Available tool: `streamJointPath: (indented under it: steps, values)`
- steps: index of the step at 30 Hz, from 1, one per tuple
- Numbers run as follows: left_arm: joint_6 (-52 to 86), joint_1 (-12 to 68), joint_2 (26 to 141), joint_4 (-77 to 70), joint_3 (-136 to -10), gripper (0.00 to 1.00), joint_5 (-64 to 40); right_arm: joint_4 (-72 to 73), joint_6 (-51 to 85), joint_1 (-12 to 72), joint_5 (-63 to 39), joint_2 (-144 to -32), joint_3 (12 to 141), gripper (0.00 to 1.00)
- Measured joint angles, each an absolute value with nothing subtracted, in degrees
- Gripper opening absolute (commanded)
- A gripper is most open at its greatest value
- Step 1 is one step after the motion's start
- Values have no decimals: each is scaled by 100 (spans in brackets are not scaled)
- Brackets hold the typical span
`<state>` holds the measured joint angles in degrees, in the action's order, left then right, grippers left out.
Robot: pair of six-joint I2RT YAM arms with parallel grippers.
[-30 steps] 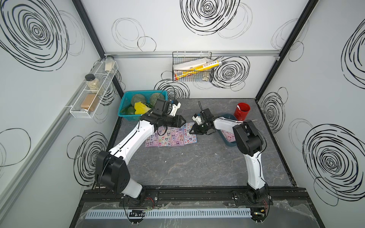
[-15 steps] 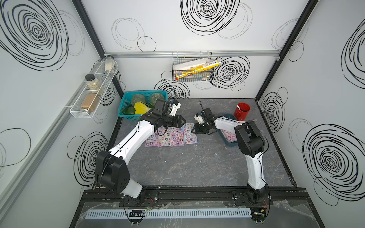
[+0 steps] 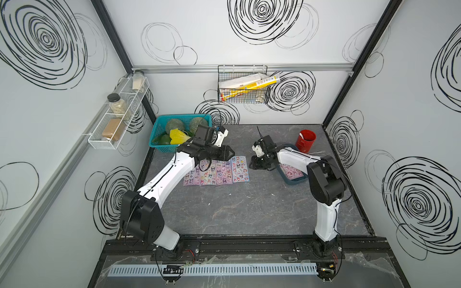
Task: Take the stickers out of the storage box
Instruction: Place the sticker at the center of the board, then pick up the sticker from the storage box.
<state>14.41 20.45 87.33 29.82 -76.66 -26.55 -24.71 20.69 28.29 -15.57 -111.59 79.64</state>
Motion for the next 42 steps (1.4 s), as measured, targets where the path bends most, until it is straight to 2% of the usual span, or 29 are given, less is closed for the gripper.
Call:
streamJointPath:
  steps: [5, 13, 20, 25, 28, 36, 42]
  values:
    - [1444, 2043, 8733, 2891, -7666, 44, -2534, -2508, 1959, 2491, -1317, -10141, 7644, 40]
    - [1538, 1935, 8698, 2486, -7579, 44, -2342, -2534, 1688, 1155, -860, -9164, 6831, 40]
    - [1584, 1911, 8698, 2392, -7561, 44, -2171, -2613, 1413, 816, -397, -9371, 6654, 53]
    - [1540, 1894, 8702, 2418, -7588, 44, -1975, -2613, 1269, 808, -139, -9961, 6847, 67]
    - [1481, 1865, 8737, 2425, -7651, 44, -1894, -2602, 1181, 801, -27, -10357, 7011, 71]
    - [1253, 1708, 9006, 2351, -7673, 44, -1752, -2602, 1026, 799, 80, -10860, 7284, 81]
    - [1107, 1568, 9083, 2115, -7673, 44, -1706, -2659, 1028, 799, 270, -10925, 7605, 83]
